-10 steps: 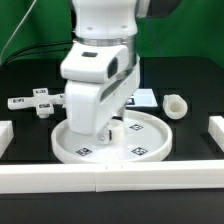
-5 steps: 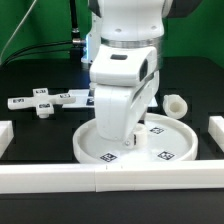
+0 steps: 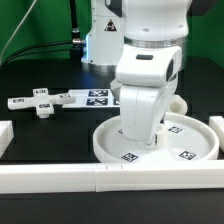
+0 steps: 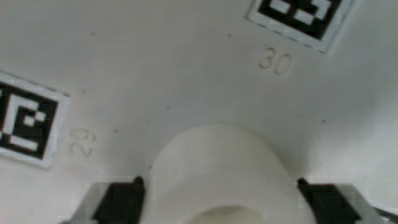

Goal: Assemble round table

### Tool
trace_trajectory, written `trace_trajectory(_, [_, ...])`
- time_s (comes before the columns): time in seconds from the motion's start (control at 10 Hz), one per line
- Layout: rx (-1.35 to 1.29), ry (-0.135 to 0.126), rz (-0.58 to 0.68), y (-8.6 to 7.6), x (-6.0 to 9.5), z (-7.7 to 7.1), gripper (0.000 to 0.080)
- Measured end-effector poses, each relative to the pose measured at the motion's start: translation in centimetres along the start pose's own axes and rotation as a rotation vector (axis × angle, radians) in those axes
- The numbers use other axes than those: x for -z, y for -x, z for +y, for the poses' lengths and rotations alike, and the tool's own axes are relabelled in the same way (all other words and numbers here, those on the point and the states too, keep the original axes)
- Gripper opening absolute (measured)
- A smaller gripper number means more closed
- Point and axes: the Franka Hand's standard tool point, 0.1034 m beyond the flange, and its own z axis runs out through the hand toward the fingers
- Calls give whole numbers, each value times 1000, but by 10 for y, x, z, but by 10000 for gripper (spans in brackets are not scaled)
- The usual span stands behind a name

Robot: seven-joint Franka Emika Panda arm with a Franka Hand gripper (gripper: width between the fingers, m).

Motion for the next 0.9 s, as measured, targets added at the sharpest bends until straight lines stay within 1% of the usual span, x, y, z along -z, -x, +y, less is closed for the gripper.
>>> trace_trajectory(0.2, [-1,0,0,1,0,0,406])
trace_trajectory(0.3, [-2,0,0,1,0,0,488])
trace_trajectory(0.4, [-2,0,0,1,0,0,596])
trace_trajectory(0.5, [-1,1,-1,2,1,0,596])
trace_trajectory(0.6, [-3,5,-3,4,9,-3,639])
trace_trajectory(0.8, [-40,15,-6,9,25,-13,646])
trace_trajectory(0.9, [-111,22,-8,10,36,-22,646])
